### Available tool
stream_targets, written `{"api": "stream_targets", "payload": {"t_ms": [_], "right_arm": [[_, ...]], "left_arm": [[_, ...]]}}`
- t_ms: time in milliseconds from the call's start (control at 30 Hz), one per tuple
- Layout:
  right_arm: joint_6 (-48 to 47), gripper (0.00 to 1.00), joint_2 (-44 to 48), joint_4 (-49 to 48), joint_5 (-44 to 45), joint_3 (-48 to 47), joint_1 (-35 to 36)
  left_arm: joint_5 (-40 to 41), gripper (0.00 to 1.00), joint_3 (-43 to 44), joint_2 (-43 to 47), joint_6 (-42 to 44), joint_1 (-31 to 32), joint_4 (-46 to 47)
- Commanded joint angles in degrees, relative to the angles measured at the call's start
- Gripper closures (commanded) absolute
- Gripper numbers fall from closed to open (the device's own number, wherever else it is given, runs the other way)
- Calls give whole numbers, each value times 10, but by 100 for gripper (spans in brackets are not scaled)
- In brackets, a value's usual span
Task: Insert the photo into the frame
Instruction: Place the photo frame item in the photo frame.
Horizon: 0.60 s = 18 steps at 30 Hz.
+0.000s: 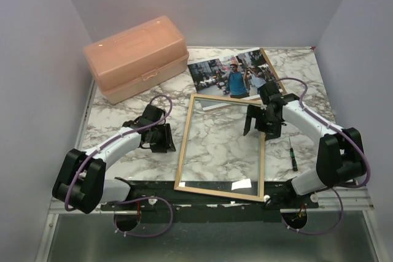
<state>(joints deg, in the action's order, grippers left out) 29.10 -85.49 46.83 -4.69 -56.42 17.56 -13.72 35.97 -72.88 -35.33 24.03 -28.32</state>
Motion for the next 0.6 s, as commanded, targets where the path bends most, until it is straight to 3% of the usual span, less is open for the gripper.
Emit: {"api": "stream_targets", "payload": {"t_ms": [0, 167, 567], "right_arm": [[12, 0, 10, 28, 45, -8, 1], [23, 0, -4, 12, 69, 22, 0], [23, 0, -46, -58, -26, 61, -1]], "left_arm": [[-32, 55, -7, -22, -5, 1, 41], [-68, 48, -18, -37, -14, 2, 78], [-127, 47, -40, -35, -55, 38, 130]]}}
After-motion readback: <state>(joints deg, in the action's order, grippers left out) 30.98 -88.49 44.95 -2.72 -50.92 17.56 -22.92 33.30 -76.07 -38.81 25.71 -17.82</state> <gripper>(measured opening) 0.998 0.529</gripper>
